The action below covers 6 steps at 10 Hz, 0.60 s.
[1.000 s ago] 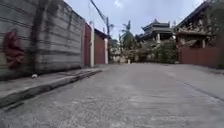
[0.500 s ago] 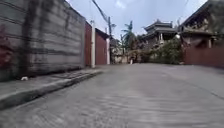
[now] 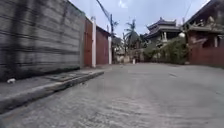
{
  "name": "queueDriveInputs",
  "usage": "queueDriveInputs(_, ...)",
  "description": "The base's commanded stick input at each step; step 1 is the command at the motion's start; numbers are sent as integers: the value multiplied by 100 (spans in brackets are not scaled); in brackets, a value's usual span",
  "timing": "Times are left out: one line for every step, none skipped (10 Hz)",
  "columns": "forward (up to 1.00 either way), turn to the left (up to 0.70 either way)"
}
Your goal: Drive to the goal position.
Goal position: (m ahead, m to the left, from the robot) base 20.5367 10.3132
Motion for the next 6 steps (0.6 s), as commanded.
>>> queueDriveInputs(100,-40)
queueDriveInputs(100,-38)
queueDriveInputs(100,-1)
queueDriveInputs(100,0)
queueDriveInputs(100,0)
queueDriveInputs(100,0)
